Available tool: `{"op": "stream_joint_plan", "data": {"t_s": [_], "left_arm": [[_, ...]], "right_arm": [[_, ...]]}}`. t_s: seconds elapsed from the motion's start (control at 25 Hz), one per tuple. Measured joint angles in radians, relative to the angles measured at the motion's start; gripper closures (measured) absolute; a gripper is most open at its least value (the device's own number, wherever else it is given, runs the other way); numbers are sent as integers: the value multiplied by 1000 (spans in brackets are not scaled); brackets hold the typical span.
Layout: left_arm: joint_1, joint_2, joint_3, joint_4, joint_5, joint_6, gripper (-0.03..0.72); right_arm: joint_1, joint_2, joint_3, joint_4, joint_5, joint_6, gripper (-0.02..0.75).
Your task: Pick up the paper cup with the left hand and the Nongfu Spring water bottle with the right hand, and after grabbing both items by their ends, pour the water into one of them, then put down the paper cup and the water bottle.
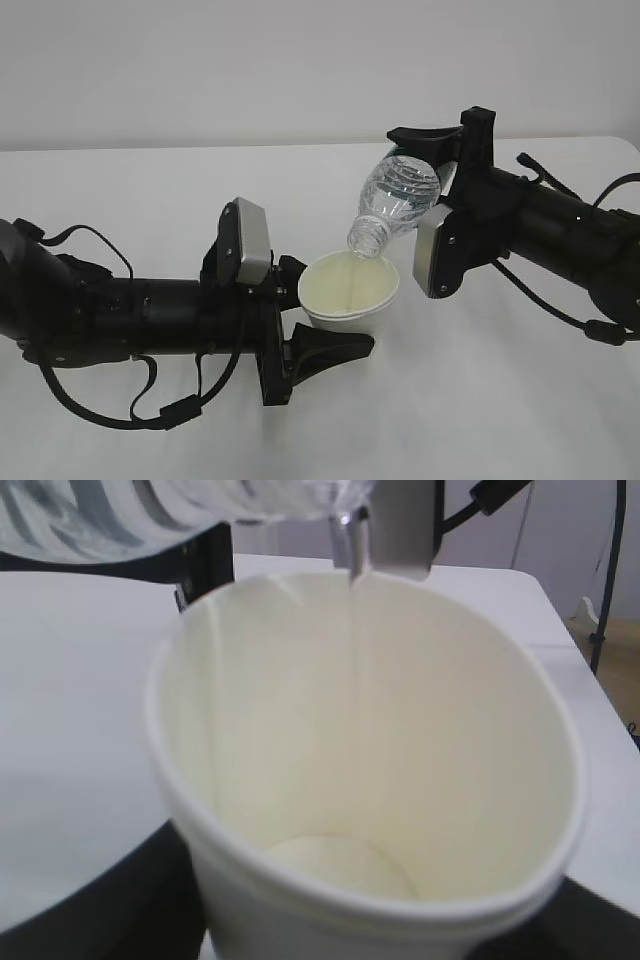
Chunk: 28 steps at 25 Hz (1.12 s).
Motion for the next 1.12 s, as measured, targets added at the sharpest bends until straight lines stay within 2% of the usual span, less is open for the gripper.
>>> {"op": "stream_joint_plan", "data": {"t_s": [1.12], "left_arm": [[0, 0, 0, 0, 0, 0, 208]], "right_arm": [[0, 0, 0, 0, -2, -17, 255]]}}
